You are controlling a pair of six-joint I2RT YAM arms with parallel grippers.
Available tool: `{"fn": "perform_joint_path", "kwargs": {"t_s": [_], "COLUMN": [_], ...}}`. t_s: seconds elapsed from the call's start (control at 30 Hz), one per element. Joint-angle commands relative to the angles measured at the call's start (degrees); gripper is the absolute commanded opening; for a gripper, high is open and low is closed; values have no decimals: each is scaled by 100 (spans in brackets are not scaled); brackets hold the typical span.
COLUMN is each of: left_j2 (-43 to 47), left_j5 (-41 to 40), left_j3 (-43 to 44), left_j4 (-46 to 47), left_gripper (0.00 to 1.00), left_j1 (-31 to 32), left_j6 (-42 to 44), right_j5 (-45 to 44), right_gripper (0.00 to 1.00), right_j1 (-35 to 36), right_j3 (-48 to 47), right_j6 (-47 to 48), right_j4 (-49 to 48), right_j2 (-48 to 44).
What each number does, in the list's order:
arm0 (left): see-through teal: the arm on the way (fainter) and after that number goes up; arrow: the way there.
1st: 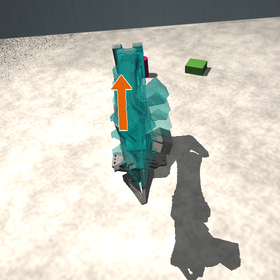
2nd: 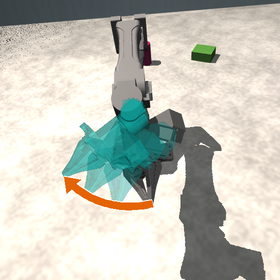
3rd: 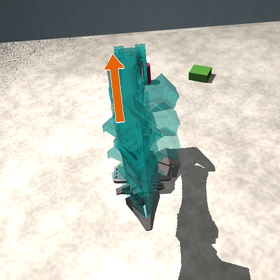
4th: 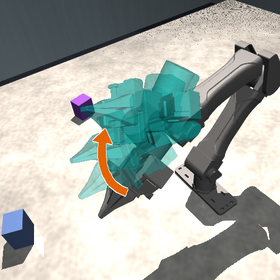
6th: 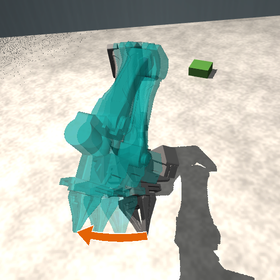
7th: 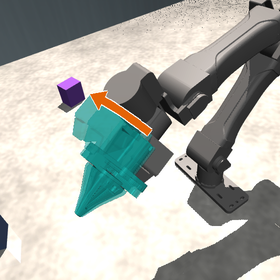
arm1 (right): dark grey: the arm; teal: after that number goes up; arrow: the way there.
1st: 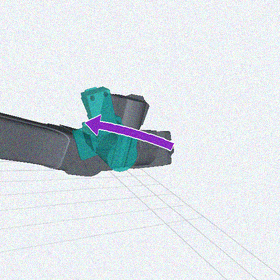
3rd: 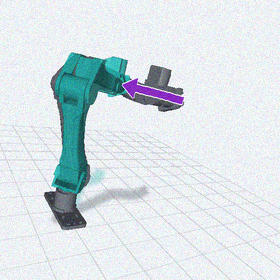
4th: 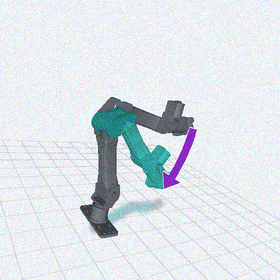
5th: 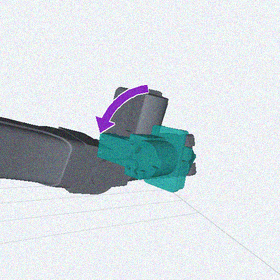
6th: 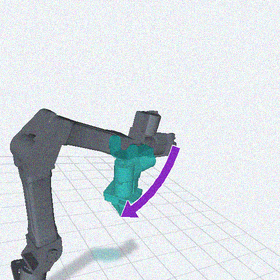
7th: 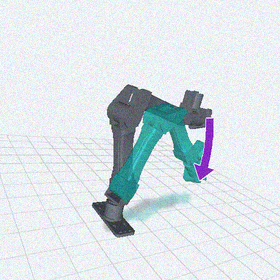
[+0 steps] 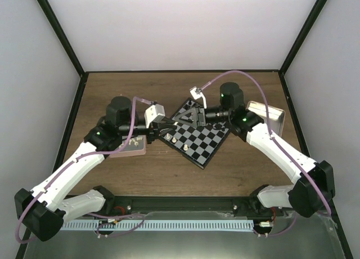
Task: Set up the chess pieces on the board
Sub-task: Place the chess piece on the chessboard.
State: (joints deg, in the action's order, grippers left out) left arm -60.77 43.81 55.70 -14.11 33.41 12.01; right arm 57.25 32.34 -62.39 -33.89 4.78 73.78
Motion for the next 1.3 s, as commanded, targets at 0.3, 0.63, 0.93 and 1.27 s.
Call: {"fn": "perform_joint_path", "kwargs": {"t_s": [0.3,0.63,0.93,1.27], "left_j2": [-31,124,-33,-403], "left_j5": [-117,-1034,-3117,-3524], "left_j3": [-9,-150,-95,-86], "left_j4": [31,280,638,769], "left_gripper": [14,82,88,91], "left_j1": [25,25,8,7], "left_j6": [142,-450,-1666,-2115], "right_j5": [-14,-3384,-6315,-6299], "right_gripper": [4,1,1,1], "right_j1": [173,191,779,1132], "right_j3": [98,629,1687,2421], "right_j6": [-56,458,83,-414], "right_j4": [-45,867,2011,2005], "right_j2": [-28,-587,-1015,-635]}}
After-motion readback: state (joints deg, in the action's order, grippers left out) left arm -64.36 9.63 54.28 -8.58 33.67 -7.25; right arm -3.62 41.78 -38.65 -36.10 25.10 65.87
